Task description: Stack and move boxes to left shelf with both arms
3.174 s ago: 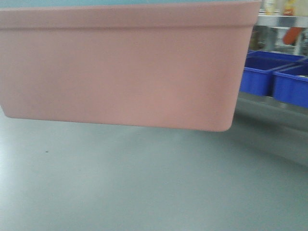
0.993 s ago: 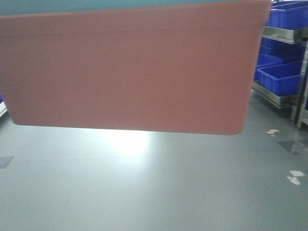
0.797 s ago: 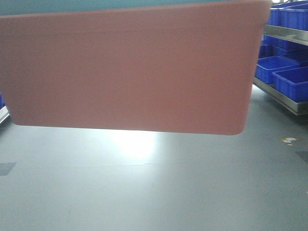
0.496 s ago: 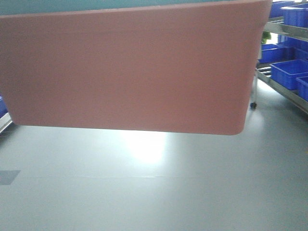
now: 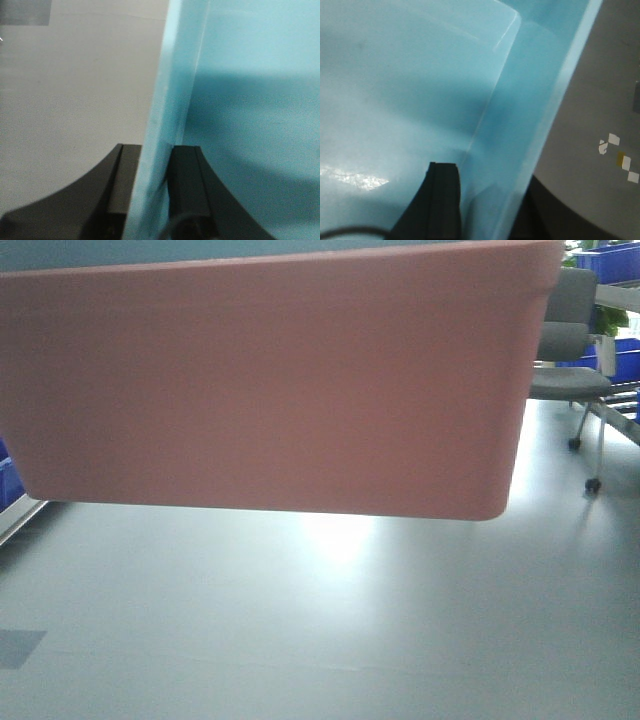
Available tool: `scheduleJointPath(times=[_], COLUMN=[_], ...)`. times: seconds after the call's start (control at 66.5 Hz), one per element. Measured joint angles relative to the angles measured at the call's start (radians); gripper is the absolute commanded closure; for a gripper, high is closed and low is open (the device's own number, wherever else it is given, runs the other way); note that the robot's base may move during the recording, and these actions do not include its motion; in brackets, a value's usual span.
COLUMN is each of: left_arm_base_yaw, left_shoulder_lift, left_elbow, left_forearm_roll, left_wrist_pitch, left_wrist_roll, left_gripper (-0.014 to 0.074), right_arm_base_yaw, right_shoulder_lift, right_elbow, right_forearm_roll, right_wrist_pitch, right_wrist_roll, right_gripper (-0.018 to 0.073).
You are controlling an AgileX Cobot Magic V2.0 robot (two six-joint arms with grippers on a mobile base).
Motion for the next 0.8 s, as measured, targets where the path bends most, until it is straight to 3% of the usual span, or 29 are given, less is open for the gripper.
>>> scheduleJointPath(times=[0.797], left_arm_base_yaw=[0.000], left_shoulder_lift=[0.000], left_elbow=[0.000], left_forearm_roll=[-0.001], left_wrist_pitch=[-0.008], left_wrist_roll=[0.000], left_gripper=[0.0605], right_arm_base_yaw=[0.000], right_shoulder_lift=[0.000], right_elbow=[0.000], right_forearm_roll=[-0.007], right_wrist_pitch=[0.002], right_wrist_roll=[0.000], right_gripper=[0.0504])
